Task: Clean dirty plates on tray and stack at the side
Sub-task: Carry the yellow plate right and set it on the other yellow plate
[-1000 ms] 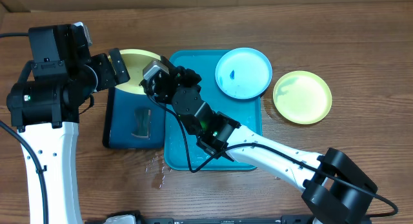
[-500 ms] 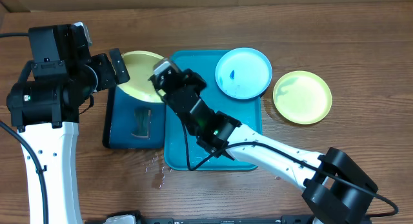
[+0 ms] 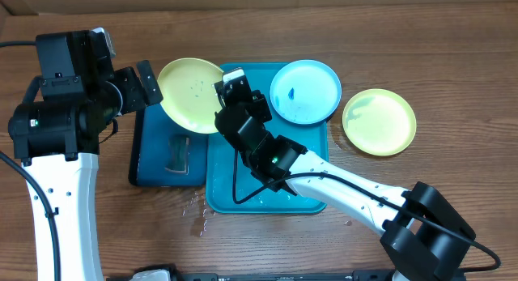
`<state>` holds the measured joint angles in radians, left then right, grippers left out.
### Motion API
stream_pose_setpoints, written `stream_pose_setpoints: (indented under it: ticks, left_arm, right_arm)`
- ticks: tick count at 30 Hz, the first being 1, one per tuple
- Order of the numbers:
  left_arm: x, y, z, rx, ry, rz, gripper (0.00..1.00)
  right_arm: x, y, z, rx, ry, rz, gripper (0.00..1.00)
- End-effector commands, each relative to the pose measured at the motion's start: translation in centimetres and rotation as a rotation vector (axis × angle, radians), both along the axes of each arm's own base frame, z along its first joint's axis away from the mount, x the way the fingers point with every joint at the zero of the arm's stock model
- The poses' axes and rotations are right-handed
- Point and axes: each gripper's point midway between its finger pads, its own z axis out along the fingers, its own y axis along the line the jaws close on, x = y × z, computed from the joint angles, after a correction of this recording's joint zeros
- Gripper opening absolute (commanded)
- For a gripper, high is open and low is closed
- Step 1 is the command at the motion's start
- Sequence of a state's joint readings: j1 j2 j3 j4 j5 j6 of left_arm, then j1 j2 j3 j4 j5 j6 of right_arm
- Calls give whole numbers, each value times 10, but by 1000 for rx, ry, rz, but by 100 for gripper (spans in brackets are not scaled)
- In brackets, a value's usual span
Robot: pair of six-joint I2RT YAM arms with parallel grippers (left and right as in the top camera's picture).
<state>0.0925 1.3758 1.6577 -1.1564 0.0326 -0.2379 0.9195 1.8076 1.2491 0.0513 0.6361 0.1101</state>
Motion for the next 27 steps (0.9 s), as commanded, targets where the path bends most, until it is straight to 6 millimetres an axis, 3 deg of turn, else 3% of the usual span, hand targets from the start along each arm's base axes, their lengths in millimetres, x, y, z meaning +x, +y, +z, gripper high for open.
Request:
stream_pose_setpoints:
  ticks: [1,10,15,21,27]
  left_arm:
    - [2,2,1,0,-3,15,100]
    - [2,2,1,0,-3,15,100]
    - [2,2,1,0,-3,15,100]
    - [2,2,1,0,-3,15,100]
    - [2,2,1,0,-3,15,100]
  right_arm:
    - [2,-1,19,114,-7,-45,4]
    - [-2,-8,-8,277,194,-73,4]
    - [8,-34,-10,438,393,-46,4]
    - [20,-93,-8,595,626,11,4]
    - [29,-182,-34,650,769,-183,4]
